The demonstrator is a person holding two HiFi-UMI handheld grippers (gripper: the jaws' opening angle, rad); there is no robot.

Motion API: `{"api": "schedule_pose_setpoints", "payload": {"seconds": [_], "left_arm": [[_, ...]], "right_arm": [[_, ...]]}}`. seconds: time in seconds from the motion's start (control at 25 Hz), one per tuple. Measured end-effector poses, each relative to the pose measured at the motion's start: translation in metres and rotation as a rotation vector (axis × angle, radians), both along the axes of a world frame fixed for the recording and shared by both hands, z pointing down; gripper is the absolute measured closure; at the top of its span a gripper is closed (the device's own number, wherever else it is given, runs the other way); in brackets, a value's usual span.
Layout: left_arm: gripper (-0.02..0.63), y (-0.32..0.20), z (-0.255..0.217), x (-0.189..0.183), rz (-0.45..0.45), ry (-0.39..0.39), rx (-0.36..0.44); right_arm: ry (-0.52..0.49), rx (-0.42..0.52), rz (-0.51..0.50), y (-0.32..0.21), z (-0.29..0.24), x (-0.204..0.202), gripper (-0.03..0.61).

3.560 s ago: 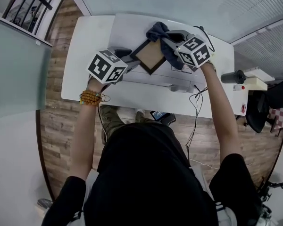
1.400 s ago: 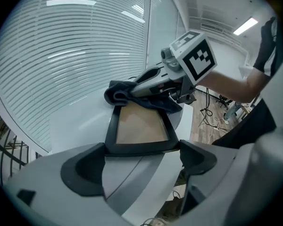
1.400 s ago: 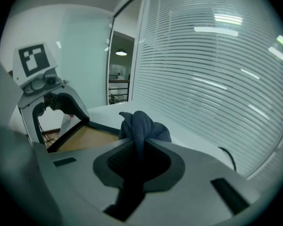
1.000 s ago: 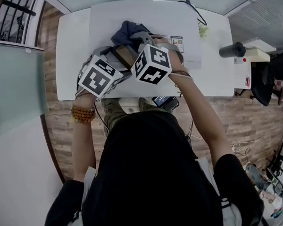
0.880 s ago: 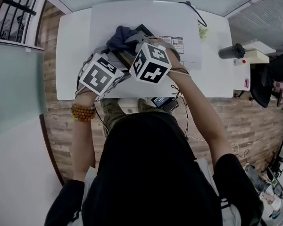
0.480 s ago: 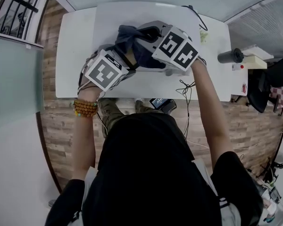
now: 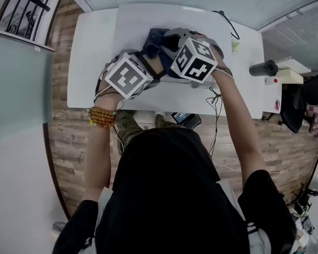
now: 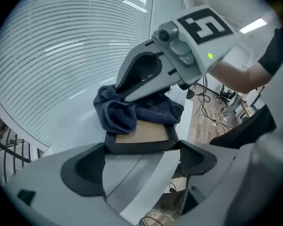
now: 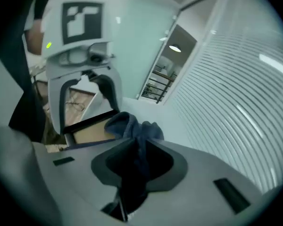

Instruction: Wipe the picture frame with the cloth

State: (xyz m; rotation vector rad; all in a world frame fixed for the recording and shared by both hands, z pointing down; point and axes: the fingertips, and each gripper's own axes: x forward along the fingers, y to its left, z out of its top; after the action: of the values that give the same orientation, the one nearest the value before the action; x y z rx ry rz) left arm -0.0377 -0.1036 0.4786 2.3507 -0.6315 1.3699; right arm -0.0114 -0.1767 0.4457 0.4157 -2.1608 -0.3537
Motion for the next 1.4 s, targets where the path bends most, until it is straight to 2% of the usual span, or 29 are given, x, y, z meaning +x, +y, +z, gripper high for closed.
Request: {"api": "schedule_pose_setpoints", "payload": {"seconds": [0.08,0.16,0.28,0.36,0.48,0.56,0.76,0.88,1.0,1.04,1.08,1.16,1.2,1.24,1.28,1.32,1.4], "left_arm": [[0.132,-0.001,0.0,-0.001,-0.001,-0.002,0.002],[0.132,-0.002,0.0,-0.003,-0.001,-0.01,0.002],[0.132,-0.001,-0.001,-0.004,0.001,-0.003,0.001],[0.132,-0.001,-0.001,-0.004,0.003,-0.001,0.002],[0.132,-0.002,-0.001,-0.004,0.006,-0.007,0.0],[0.132,-0.001,-0.001,-0.005,0.006,-0.009,-0.002],[0.132,0.001,-0.002,-0.006,0.022,0.004,0.006],[0.132,0.0,0.0,-0.006,0.02,-0.025,0.004],[0.132,0.001,0.001,-0.005,0.032,-0.043,0.003],[0.132,0.001,0.001,-0.005,0.03,-0.036,0.005],[0.132,0.001,0.001,-0.005,0.026,-0.028,0.008],[0.132,0.0,0.001,-0.005,0.022,-0.025,0.015],[0.132,0.0,0.001,-0.006,0.023,-0.029,0.018],[0.132,0.0,0.001,-0.006,0.026,-0.029,0.021],[0.132,0.0,0.0,-0.005,0.03,-0.025,0.023],[0.132,0.0,0.0,-0.006,0.034,-0.019,0.026],[0.132,0.001,0.0,-0.007,0.043,-0.012,0.03]], "right_arm": [[-0.028,0.011,0.11,-0.021,-0.008,0.015,0.518],[-0.058,-0.004,0.169,-0.033,-0.008,0.022,0.532],[-0.109,-0.069,0.197,-0.032,-0.005,0.013,0.555],[-0.065,-0.035,0.182,-0.03,-0.005,0.007,0.56],[0.019,0.059,0.079,-0.017,-0.001,-0.011,0.563],[0.017,0.056,0.002,-0.001,0.0,-0.032,0.563],[-0.09,-0.082,-0.11,0.038,-0.002,-0.072,0.562],[-0.089,-0.147,-0.163,0.052,0.0,-0.067,0.563],[-0.056,-0.247,-0.294,0.074,-0.003,-0.048,0.561],[-0.053,-0.228,-0.359,0.078,-0.008,-0.042,0.561],[-0.058,-0.17,-0.416,0.078,-0.015,-0.038,0.56],[-0.069,-0.041,-0.463,0.066,-0.028,-0.029,0.56],[-0.051,-0.02,-0.47,0.061,-0.031,-0.023,0.558],[-0.013,-0.034,-0.48,0.059,-0.029,-0.016,0.515],[0.039,-0.066,-0.495,0.059,-0.023,-0.009,0.391],[0.09,-0.098,-0.51,0.061,-0.015,-0.003,0.347],[0.132,-0.123,-0.531,0.061,-0.001,-0.006,0.33]]}}
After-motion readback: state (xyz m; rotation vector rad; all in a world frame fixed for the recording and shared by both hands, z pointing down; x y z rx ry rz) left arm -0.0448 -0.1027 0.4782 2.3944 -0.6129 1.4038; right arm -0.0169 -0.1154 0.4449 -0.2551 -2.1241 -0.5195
